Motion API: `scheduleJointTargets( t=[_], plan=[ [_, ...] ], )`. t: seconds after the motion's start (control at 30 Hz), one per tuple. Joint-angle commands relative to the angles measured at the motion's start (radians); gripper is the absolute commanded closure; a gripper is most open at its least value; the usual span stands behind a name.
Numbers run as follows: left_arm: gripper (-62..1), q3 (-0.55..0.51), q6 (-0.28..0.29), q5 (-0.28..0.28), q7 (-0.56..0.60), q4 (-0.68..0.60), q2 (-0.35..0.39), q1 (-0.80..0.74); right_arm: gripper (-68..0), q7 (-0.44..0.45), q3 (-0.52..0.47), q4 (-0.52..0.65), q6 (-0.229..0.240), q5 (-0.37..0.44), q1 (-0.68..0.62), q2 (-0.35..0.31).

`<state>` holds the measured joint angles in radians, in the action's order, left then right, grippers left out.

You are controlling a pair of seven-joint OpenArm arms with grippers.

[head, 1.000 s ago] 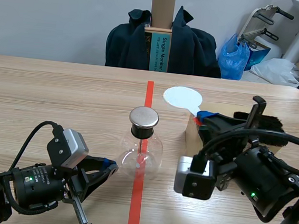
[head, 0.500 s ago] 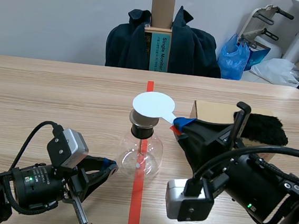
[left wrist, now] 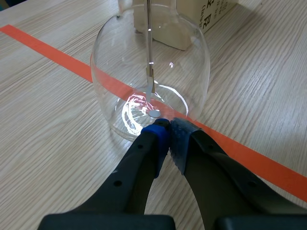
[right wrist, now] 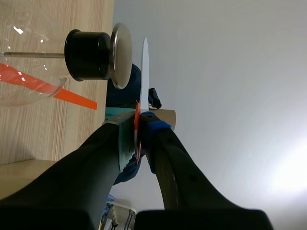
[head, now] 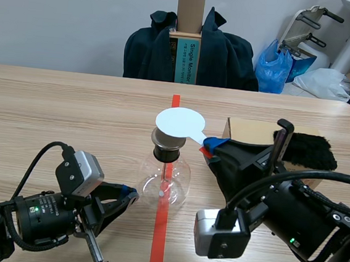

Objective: Do the electroscope experiment.
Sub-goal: 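Hold the plate still at the electroscope, then move the plate toward and away from the electroscope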

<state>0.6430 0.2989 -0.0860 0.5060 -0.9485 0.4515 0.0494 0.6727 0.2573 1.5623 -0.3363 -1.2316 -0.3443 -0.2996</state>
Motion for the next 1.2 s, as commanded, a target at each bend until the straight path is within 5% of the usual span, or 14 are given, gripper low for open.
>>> scheduleJointTargets(
  t=[0.0,0.7,1.17],
  plan=[
    [-1.9,-0.004,0.002,-0.007,0.018,-0.013,-0.008,0.003,-0.8,-0.004,-0.003,0.027,-0.014,0.005,0.006,-0.011],
    [-1.9,-0.004,0.002,-0.008,0.018,-0.013,-0.008,0.003,-0.8,-0.027,-0.003,0.027,-0.014,0.005,0.006,-0.011],
    [-1.9,-0.004,0.002,-0.008,0.018,-0.013,-0.007,0.003,-0.8,-0.413,-0.004,0.027,-0.014,0.005,0.006,-0.011]
  ],
)
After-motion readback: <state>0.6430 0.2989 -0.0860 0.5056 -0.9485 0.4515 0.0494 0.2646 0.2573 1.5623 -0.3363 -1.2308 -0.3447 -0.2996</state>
